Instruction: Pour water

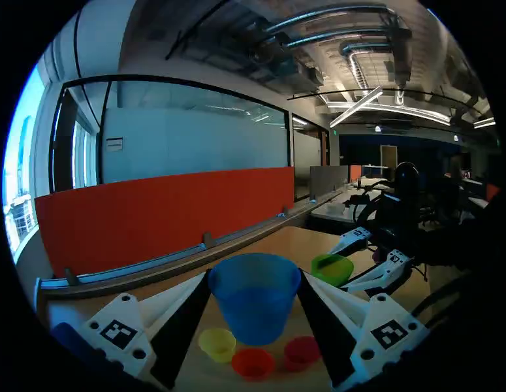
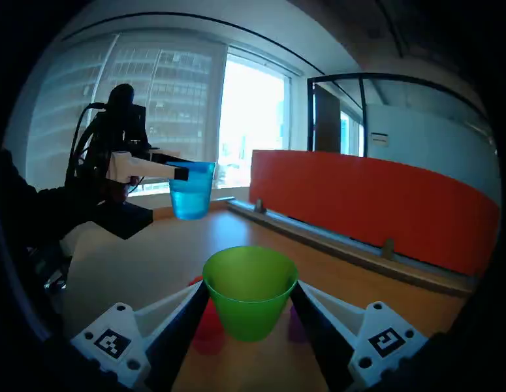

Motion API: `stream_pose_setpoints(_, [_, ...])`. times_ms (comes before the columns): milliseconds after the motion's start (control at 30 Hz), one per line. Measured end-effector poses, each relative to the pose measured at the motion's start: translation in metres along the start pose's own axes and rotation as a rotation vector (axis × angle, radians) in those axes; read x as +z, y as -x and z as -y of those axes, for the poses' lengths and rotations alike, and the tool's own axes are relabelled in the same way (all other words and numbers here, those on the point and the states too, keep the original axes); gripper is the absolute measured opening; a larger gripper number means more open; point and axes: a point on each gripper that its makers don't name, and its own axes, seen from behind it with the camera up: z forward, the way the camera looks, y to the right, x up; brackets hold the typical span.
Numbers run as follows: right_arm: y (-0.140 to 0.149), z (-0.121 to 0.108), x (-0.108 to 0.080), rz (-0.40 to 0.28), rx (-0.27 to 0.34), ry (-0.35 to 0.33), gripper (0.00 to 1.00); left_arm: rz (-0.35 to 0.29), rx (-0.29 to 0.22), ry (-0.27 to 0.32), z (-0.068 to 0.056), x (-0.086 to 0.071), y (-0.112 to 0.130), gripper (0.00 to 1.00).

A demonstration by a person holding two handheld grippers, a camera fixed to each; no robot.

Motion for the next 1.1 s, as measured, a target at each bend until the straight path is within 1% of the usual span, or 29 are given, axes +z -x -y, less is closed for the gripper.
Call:
stream_pose_setpoints(300, [-0.018,0.01,0.001,-0.049,-0.018,-0.01,0.91,-0.018,-0.021,0.007,-0.003,-0.004,0.004,0.89])
stream_pose_setpoints(500, [-0.024,0.017,0.003,-0.073,-0.02,-0.026,0.91,-0.033,-0.016,0.015,-0.007,-0.006,0.006,0.89])
stream_pose_setpoints(800, [-0.031,0.021,0.005,-0.093,-0.021,-0.031,0.91,-0.049,-0.02,0.018,-0.009,-0.01,0.002,0.89])
stream_pose_setpoints(1100, [-0.04,0.027,0.006,-0.124,-0.013,-0.057,0.91,-0.059,-0.006,0.018,-0.008,-0.012,0.004,0.89])
